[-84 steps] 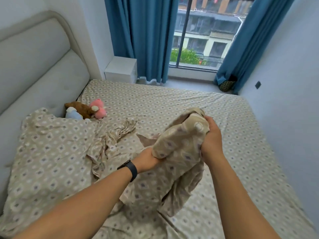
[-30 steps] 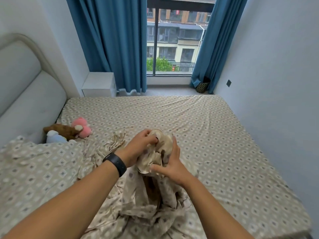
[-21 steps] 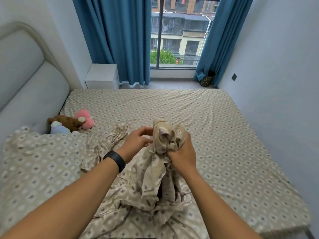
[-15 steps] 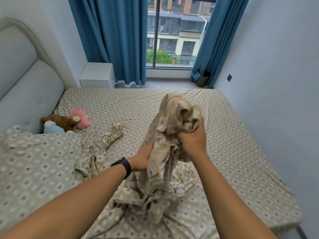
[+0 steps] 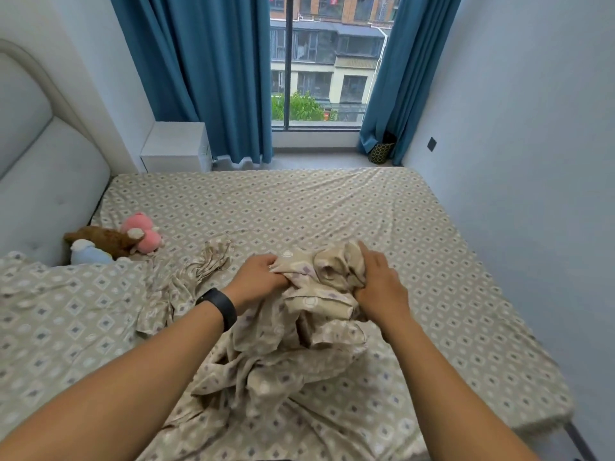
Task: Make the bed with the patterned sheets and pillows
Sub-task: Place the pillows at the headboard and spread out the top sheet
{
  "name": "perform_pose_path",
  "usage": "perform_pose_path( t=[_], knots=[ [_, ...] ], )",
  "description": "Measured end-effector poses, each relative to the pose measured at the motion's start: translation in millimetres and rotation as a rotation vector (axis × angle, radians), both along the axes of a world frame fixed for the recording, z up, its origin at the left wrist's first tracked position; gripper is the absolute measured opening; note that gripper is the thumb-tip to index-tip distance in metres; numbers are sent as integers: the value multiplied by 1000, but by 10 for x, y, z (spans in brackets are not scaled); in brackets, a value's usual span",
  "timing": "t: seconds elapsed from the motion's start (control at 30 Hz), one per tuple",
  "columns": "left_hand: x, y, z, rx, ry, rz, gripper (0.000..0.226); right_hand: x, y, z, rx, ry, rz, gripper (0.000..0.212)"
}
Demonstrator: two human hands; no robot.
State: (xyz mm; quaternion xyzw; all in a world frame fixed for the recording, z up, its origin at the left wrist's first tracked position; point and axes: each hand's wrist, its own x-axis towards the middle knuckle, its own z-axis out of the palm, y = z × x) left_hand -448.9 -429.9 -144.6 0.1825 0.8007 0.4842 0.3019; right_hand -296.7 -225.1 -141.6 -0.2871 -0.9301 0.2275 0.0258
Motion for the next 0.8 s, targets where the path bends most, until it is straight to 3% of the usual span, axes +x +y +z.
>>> perform_pose_path(
  t=[0.1, 0.17, 0.27, 0.37, 0.43, 0.53, 0.63, 0.7, 0.77, 0.8],
  knots=[
    [24, 115, 210, 109, -28, 134, 23, -31, -390, -99, -567, 42, 132, 114],
    [68, 162, 364, 187, -44, 154, 16, -48, -599, -85, -743, 94, 218, 120],
    [160, 234, 510, 257, -102, 24, 25, -169, -784, -123, -690, 244, 174, 128],
    [157, 293, 663, 293, -149, -114, 34, -351, -789, -92, -555, 453, -31, 101],
    [46, 248, 711, 347, -81, -147, 29, -428, -647, -41, -455, 469, -68, 92],
    [-128, 59, 510, 266, 136, -152, 49, -464, -400, -15, -381, 458, -92, 76],
    [-180, -104, -6, -107, 129, -330, 102, -493, -270, 13, -476, 545, -148, 51],
    [-154, -129, -354, -267, 187, -424, 137, -530, -207, 32, -634, 618, -214, 53],
    [-120, -91, -580, -237, 232, -376, 146, -564, -139, 78, -755, 653, -277, 65],
    [-93, -62, -610, -203, 186, -325, 134, -571, -89, 88, -781, 668, -296, 70]
  ],
)
